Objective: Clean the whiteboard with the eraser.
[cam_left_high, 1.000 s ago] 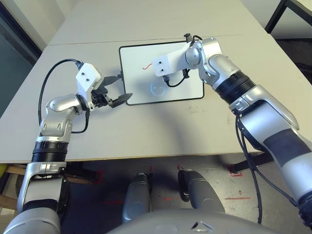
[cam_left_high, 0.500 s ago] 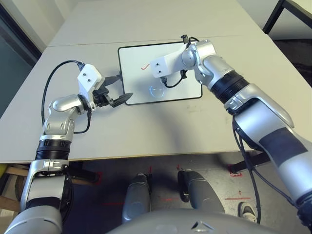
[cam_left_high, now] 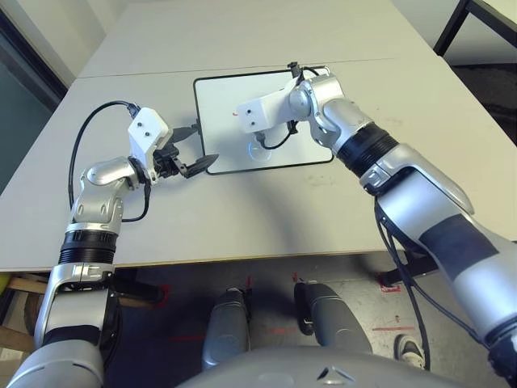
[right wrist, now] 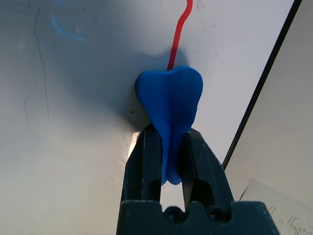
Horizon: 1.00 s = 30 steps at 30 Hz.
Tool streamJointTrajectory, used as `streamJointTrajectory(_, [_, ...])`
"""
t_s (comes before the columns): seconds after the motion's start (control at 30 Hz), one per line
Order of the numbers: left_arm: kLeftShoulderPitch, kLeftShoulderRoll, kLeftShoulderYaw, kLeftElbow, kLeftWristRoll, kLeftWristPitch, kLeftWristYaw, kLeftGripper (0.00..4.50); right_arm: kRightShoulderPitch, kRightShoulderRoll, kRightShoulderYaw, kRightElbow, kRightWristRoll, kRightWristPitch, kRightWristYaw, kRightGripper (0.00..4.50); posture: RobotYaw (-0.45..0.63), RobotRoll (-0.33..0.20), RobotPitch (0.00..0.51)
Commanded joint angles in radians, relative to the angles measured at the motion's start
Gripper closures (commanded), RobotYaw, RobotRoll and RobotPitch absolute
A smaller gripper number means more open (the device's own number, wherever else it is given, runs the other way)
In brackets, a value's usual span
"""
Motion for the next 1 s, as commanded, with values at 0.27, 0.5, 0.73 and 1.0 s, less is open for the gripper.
streamJointTrajectory(0.27, [0.001, -0.007, -0.013, -0.013, 0.012, 0.005, -0.004, 0.0, -0.017, 0.077, 0.028, 0.119, 0.002, -0.018, -0.065, 4.12, -0.04, 0.0, 0.152])
streamJointTrajectory(0.5, [0.011, -0.013, -0.013, -0.025, 0.012, 0.012, -0.001, 0.0, -0.048, 0.11, 0.018, 0.161, 0.012, -0.027, -0.084, 4.12, -0.04, 0.0, 0.146])
streamJointTrajectory(0.73, [0.013, -0.021, -0.013, -0.032, 0.013, 0.014, 0.006, 0.0, -0.093, 0.138, 0.009, 0.2, 0.019, -0.042, -0.105, 4.12, -0.03, 0.0, 0.133])
streamJointTrajectory(1.0, [0.014, -0.025, -0.011, -0.042, 0.011, 0.018, 0.013, 0.0, -0.103, 0.158, 0.019, 0.19, 0.019, -0.053, -0.1, 4.12, -0.02, 0.0, 0.126])
